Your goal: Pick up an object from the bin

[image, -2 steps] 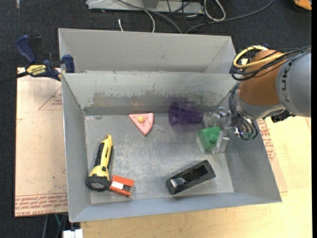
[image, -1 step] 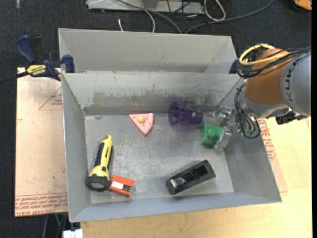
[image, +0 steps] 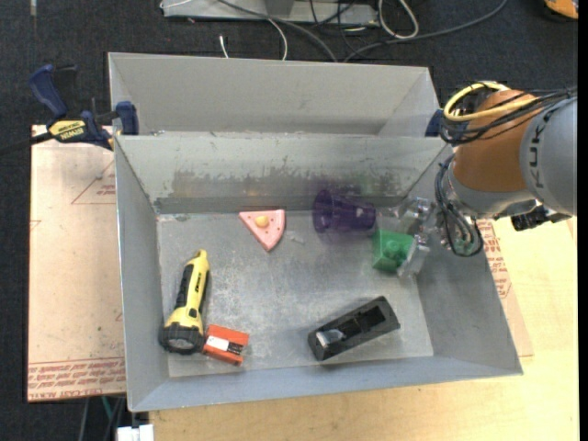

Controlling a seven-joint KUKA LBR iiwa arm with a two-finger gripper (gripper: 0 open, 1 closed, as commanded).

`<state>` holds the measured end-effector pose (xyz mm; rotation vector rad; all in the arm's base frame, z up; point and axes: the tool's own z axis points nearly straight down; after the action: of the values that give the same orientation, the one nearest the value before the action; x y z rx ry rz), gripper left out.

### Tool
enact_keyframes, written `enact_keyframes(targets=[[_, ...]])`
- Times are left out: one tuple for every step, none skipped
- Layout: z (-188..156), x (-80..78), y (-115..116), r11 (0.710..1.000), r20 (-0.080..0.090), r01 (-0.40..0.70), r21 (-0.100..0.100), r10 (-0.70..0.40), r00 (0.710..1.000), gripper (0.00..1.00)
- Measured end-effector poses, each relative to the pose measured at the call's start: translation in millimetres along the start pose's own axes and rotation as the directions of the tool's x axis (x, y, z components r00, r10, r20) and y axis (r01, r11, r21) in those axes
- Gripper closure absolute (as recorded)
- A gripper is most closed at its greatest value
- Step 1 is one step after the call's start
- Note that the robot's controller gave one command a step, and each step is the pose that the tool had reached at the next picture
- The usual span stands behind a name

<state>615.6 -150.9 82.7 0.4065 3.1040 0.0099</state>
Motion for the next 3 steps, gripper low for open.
enact_keyframes(targets=[[6.1, -4.6, 2.8, 0.996, 0.004, -0.095, 0.000, 0.095, 0.996, 0.00], [12.0, -7.0, 7.1, 0.987, 0.003, -0.160, -0.002, 0.160, 0.987, 0.00], [12.7, -2.4, 9.3, 0.994, 0.003, -0.113, -0.001, 0.113, 0.994, 0.00]])
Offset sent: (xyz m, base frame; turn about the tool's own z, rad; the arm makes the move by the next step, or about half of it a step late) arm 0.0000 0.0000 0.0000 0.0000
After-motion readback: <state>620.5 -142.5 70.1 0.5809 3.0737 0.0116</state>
